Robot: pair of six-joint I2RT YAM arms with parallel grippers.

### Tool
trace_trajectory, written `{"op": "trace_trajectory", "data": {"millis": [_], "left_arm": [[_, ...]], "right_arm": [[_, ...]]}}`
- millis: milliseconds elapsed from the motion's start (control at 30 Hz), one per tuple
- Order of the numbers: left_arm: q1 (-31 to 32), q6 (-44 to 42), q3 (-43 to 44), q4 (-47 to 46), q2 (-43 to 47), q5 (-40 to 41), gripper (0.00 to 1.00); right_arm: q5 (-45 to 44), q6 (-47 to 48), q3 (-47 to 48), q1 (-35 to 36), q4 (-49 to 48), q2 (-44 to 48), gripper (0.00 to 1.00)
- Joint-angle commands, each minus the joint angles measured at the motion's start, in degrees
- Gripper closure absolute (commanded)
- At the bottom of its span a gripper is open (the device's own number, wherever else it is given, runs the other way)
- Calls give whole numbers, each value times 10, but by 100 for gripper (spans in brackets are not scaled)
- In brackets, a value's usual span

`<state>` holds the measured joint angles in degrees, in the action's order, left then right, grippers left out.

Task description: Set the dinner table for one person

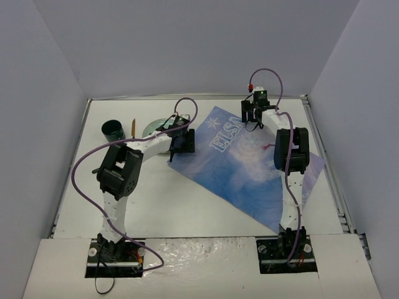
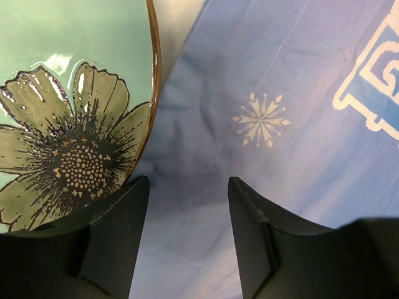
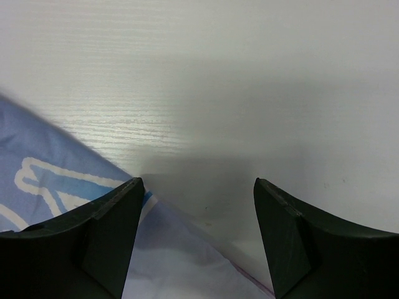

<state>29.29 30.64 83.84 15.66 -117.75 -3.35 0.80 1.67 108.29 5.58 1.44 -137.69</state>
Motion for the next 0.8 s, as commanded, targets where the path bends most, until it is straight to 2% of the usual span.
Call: {"op": "trace_trajectory", "data": {"millis": [0, 267, 333, 400, 433, 633, 767], "left_arm": [[-19, -3, -2, 58, -11, 2, 46], [15, -17, 68, 104, 54, -41, 39], [22, -17, 79, 111, 71, -44, 36], [30, -15, 82, 110, 79, -47, 35], [35, -16, 83, 106, 81, -47, 34], [50, -18, 77, 68, 56, -50, 22], [52, -19, 69, 44, 36, -39, 17]], "right_arm": [[7, -1, 40, -5, 9, 22, 32], [-2, -35, 46, -5, 18, 133, 29], [-6, -72, 20, -5, 28, 170, 20], [-26, -114, -32, -9, 29, 210, 6], [-31, -136, -63, -11, 29, 231, 4], [-55, -280, -271, -49, 48, 368, 1], [-66, -315, -396, -83, 67, 428, 0]]}}
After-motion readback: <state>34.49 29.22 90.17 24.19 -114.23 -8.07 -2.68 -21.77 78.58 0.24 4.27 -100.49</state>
